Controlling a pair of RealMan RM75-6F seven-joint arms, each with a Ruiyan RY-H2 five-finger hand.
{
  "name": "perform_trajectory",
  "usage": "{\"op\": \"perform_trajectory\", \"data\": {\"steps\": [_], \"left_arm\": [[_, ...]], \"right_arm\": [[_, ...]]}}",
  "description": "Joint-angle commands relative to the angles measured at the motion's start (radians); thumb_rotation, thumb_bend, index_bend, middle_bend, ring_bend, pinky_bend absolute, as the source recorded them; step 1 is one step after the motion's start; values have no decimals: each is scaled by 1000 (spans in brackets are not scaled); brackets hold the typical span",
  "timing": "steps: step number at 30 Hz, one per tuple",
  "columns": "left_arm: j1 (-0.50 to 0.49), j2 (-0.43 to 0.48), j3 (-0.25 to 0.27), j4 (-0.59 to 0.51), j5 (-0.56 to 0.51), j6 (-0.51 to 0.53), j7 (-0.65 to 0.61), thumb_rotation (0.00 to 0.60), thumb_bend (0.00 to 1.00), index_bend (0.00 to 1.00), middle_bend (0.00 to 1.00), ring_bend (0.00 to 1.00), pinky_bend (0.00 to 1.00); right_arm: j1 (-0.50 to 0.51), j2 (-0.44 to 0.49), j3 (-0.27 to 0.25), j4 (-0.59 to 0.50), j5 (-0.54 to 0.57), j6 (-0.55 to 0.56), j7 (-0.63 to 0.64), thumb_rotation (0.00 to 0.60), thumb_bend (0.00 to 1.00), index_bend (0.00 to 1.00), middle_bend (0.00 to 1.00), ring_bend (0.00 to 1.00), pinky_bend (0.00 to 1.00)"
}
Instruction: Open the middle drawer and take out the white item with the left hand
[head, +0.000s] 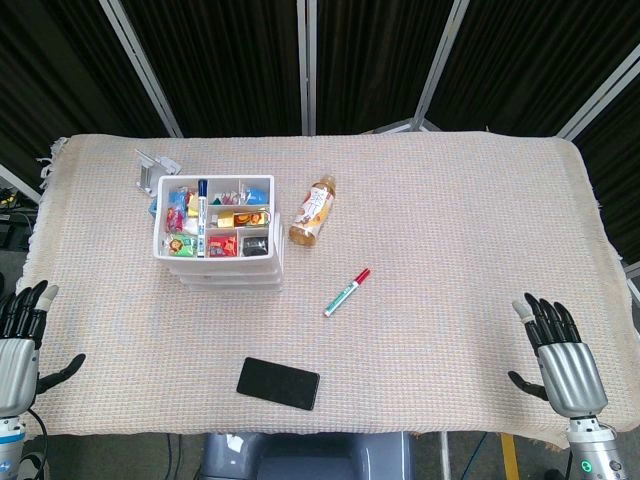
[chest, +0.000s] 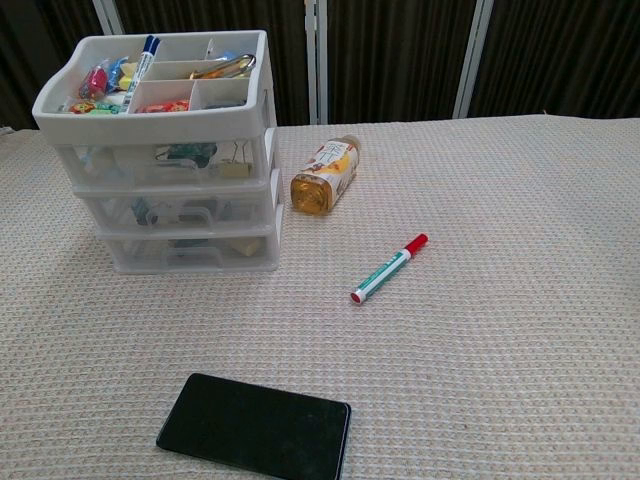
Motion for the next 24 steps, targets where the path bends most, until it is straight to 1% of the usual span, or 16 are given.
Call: {"op": "perform_trajectory", "data": {"steps": [1, 11, 21, 22, 24], "left_arm": [[-1, -1, 0, 0, 0, -1, 1, 600, 159, 0, 0, 0, 0], [-1, -7, 5, 0, 5, -4, 13, 600, 159, 0, 0, 0, 0], [-7, -16, 5, 6, 15, -5, -9, 600, 164, 0, 0, 4, 11], [-7, -18, 5, 8, 18, -3, -11, 600, 169, 0, 25, 62, 70], [-6, -28, -2, 14, 28, 15, -19, 600, 190, 0, 196, 278, 263]], "right_arm": [[0, 0, 0, 1, 2, -1, 0, 600, 20, 0, 0, 0, 0], [-3, 8, 0, -6, -3, 8, 9, 600, 20, 0, 0, 0, 0], [0, 6, -1, -4, 4, -5, 7, 600, 20, 0, 0, 0, 0], [0, 6, -2, -4, 3, -5, 7, 600, 20, 0, 0, 0, 0], [0, 6, -2, -3, 4, -6, 9, 600, 20, 0, 0, 0, 0]]}}
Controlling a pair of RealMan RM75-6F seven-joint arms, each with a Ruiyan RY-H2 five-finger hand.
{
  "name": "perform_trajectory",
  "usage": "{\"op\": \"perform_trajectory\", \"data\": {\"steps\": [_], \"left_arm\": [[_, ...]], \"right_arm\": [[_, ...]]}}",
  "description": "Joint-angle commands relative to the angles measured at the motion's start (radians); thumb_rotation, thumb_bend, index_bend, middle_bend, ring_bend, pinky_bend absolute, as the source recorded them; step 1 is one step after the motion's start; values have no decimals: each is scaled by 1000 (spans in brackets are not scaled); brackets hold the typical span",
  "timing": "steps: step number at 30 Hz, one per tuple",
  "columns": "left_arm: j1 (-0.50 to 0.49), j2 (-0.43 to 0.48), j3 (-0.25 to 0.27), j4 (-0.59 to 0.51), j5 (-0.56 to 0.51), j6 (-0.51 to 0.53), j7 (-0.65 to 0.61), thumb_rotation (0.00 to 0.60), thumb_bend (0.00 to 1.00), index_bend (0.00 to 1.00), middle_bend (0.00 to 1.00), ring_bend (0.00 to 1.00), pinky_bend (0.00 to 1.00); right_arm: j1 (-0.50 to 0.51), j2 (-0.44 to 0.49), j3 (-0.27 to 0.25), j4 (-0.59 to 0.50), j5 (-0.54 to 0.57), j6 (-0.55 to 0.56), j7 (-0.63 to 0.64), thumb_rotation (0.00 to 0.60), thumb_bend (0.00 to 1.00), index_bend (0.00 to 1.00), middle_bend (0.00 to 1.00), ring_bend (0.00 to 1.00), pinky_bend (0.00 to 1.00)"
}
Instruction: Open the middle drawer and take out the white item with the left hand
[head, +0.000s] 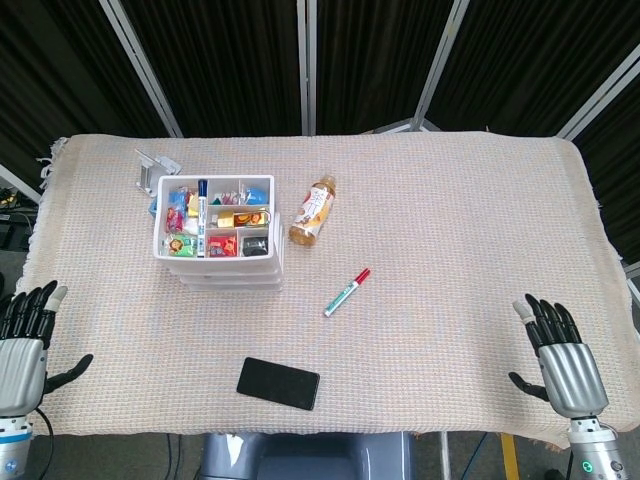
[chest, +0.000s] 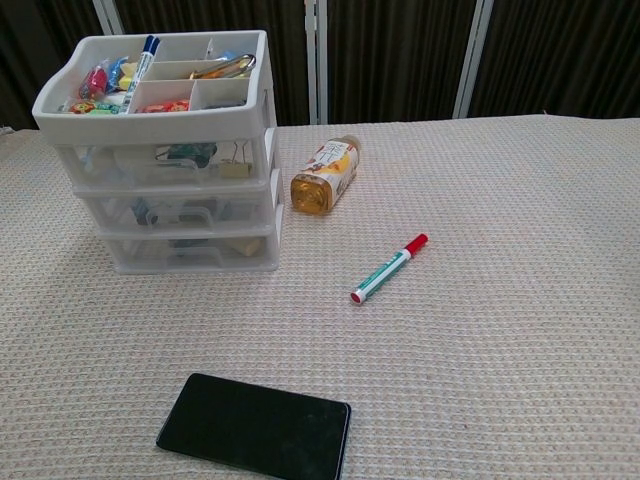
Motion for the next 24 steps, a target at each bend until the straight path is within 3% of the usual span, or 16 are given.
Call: {"op": "perform_trajectory", "data": {"steps": [1, 2, 4, 9, 12, 24], "left_arm": [[0, -16, -10, 10, 16, 25, -17, 600, 211, 0, 344, 431, 385], [-2, -23, -11, 13, 22, 31, -32, 600, 241, 0, 469, 541, 466], [-8, -34, -9, 18, 31, 29, -82, 600, 297, 0, 594, 651, 538], [-31, -65, -5, 28, 46, 7, -187, 600, 515, 0, 753, 786, 622], [-60, -69, 11, -12, 47, -52, -276, 600, 621, 0, 770, 801, 633], [-206, -35, 44, -148, -48, -383, -465, 600, 731, 0, 771, 804, 640]], "right_arm": [[-1, 1, 0, 1, 2, -1, 2, 600, 20, 0, 0, 0, 0], [-1, 1, 0, 1, 4, -2, 4, 600, 20, 0, 0, 0, 0], [-1, 4, 2, -2, 8, -2, 11, 600, 20, 0, 0, 0, 0], [-1, 12, 3, -9, 9, 0, 21, 600, 20, 0, 0, 0, 0], [-2, 16, 2, -13, 8, 1, 26, 600, 20, 0, 0, 0, 0], [-3, 33, 5, -25, 12, 2, 50, 600, 19, 0, 0, 0, 0]]}}
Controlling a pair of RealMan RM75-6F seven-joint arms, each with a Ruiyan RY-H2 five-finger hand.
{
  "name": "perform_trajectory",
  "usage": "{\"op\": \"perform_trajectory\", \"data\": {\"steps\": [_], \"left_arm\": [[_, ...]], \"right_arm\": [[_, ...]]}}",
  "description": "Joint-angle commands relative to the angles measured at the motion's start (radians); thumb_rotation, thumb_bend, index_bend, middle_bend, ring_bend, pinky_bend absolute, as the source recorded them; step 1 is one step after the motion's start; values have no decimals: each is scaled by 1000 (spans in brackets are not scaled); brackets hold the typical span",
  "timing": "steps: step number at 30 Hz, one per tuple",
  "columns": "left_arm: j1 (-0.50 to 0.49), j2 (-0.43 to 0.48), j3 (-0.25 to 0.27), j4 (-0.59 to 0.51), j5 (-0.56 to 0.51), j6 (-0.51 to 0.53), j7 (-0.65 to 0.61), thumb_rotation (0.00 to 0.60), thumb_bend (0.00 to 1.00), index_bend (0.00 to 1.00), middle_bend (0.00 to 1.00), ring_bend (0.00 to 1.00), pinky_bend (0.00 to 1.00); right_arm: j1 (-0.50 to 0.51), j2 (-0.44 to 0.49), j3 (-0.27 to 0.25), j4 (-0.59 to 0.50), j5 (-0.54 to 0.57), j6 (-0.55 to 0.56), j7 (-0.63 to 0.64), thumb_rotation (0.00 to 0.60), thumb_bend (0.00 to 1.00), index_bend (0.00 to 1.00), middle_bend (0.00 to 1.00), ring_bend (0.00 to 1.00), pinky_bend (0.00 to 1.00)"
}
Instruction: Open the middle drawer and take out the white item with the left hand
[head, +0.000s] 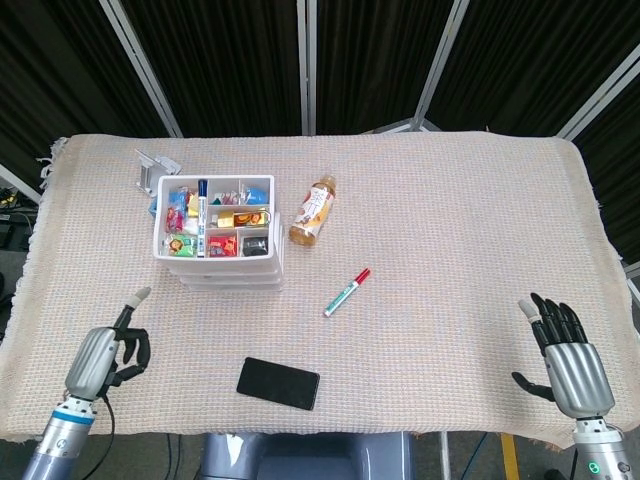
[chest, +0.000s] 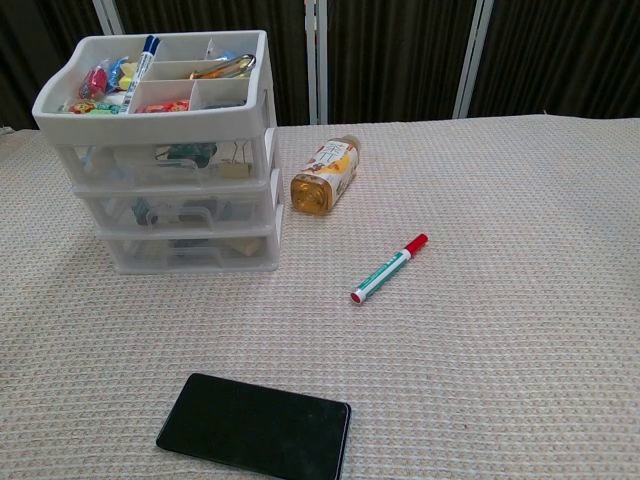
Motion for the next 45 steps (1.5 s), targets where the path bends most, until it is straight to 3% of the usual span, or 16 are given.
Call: {"op": "perform_trajectory", "data": {"steps": [1, 7, 20, 45], "left_arm": [[-74, 13, 9, -49, -50, -130, -91, 600, 732, 0, 771, 805, 640], [-138, -11, -14, -38, -89, -228, -183, 600, 742, 0, 771, 805, 641], [-196, -162, -89, 73, -207, -269, -153, 600, 741, 0, 771, 805, 640], [-269, -231, -142, 108, -292, -336, -105, 600, 749, 0, 771, 805, 640]], "right_arm": [[0, 5, 1, -4, 1, 0, 7, 600, 19, 0, 0, 0, 0], [-2, 14, -2, -11, -5, 4, 19, 600, 20, 0, 0, 0, 0], [-5, 27, -5, -20, -14, 9, 37, 600, 20, 0, 0, 0, 0], [-3, 23, -13, -18, -26, 2, 29, 600, 20, 0, 0, 0, 0]]}}
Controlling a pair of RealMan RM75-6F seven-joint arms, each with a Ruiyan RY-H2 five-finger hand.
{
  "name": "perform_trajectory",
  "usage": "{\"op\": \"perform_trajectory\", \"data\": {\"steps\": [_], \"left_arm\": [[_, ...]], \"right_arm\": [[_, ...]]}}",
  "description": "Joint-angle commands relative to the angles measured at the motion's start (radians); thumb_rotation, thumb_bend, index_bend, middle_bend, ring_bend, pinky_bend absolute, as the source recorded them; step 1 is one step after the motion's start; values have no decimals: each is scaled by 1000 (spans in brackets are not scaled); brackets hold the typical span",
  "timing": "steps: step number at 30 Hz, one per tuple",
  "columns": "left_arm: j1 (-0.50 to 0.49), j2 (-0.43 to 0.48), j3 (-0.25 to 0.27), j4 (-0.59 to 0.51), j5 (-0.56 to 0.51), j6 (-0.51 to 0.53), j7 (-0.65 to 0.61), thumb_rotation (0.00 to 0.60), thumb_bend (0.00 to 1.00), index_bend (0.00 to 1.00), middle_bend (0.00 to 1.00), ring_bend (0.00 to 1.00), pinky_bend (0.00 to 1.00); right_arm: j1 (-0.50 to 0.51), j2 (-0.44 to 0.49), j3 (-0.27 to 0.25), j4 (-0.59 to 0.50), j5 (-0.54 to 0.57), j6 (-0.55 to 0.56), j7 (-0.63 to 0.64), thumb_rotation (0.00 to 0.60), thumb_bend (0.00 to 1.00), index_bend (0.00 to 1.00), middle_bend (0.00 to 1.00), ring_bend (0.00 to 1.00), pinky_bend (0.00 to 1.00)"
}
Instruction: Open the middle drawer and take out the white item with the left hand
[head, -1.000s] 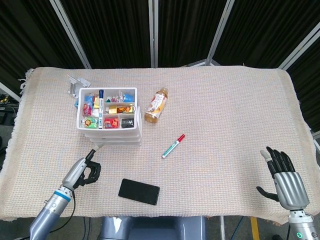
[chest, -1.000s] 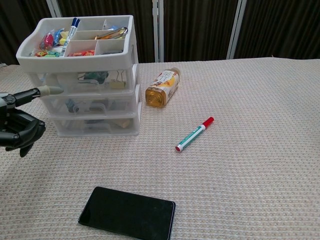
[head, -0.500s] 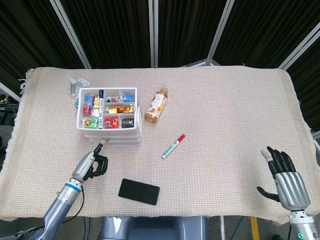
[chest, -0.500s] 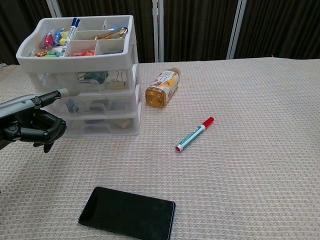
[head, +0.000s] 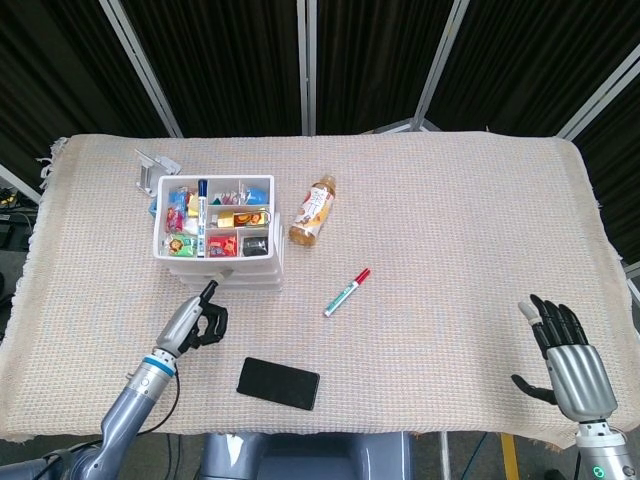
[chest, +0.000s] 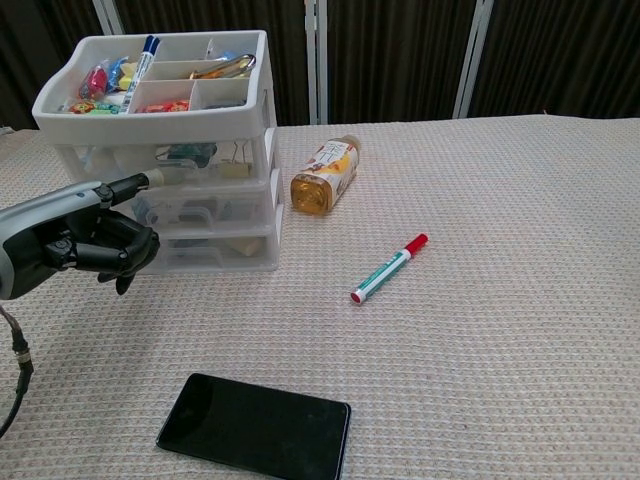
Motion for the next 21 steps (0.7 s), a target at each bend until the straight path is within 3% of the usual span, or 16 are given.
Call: {"op": "perform_trajectory", "data": {"steps": [1, 10, 21], "left_arm": [[-4, -4, -1, 1, -2, -3, -1, 600, 749, 0, 771, 805, 640], [-22, -23, -5, 18, -5, -24, -25, 600, 749, 0, 771, 805, 641], [-30, -57, -4, 73, 71, -2, -158, 600, 750, 0, 771, 805, 640]], "right_arm": [[1, -2, -2, 1, -3, -2, -4, 600, 19, 0, 0, 0, 0], [2, -9, -6, 5, -5, -9, -13, 600, 20, 0, 0, 0, 0], [3, -14, -6, 9, -3, -14, -19, 600, 20, 0, 0, 0, 0]]}}
